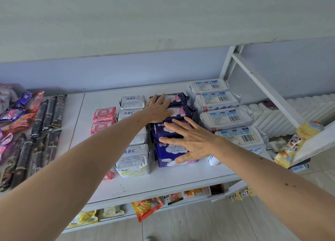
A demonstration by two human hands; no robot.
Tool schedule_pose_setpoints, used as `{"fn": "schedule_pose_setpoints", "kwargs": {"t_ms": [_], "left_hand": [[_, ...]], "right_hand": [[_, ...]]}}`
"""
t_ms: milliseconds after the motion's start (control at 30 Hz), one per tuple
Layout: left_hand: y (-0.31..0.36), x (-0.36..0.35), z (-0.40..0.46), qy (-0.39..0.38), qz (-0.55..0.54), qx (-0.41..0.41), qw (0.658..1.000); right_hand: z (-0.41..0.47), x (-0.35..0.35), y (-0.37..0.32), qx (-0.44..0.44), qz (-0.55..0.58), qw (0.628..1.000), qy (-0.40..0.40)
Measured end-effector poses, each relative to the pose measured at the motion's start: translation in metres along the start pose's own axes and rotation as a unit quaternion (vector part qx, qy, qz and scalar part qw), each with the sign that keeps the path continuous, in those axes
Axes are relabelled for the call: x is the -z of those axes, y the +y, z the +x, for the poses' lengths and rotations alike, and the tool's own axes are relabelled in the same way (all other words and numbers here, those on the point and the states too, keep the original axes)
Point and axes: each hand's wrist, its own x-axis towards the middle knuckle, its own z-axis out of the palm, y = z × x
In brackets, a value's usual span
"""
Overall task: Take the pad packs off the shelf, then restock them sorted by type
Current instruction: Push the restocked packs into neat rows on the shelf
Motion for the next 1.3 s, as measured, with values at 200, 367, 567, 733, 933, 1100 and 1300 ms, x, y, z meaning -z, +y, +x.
{"fn": "schedule_pose_setpoints", "kwargs": {"t_ms": [200, 367, 567, 733, 933, 1100, 1300], "left_hand": [[-0.002, 0.005, -0.004, 0.003, 0.009, -0.007, 1.000], [-0.001, 0.014, -0.003, -0.012, 0.042, -0.018, 0.999], [0.009, 0.027, 0.005, -0.001, 0.039, -0.050, 0.998], [0.036, 0.032, 0.011, -0.002, 0.059, -0.090, 0.994], [0.084, 0.031, 0.031, -0.001, 0.060, -0.112, 0.992], [0.117, 0.023, 0.055, 0.000, 0.060, -0.092, 0.994], [0.138, 0.010, 0.080, 0.011, 0.054, -0.041, 0.998]], "right_hand": [[0.001, -0.001, 0.001, -0.001, -0.005, 1.000, -0.011], [-0.001, 0.001, -0.001, -0.015, 0.005, 1.000, -0.015], [-0.021, 0.005, 0.000, -0.051, 0.018, 0.999, -0.005], [-0.053, 0.009, 0.010, -0.100, 0.030, 0.994, 0.015], [-0.108, 0.006, 0.045, -0.167, 0.042, 0.985, 0.005], [-0.139, -0.007, 0.077, -0.192, 0.050, 0.980, -0.027], [-0.136, -0.019, 0.097, -0.152, 0.073, 0.985, -0.044]]}}
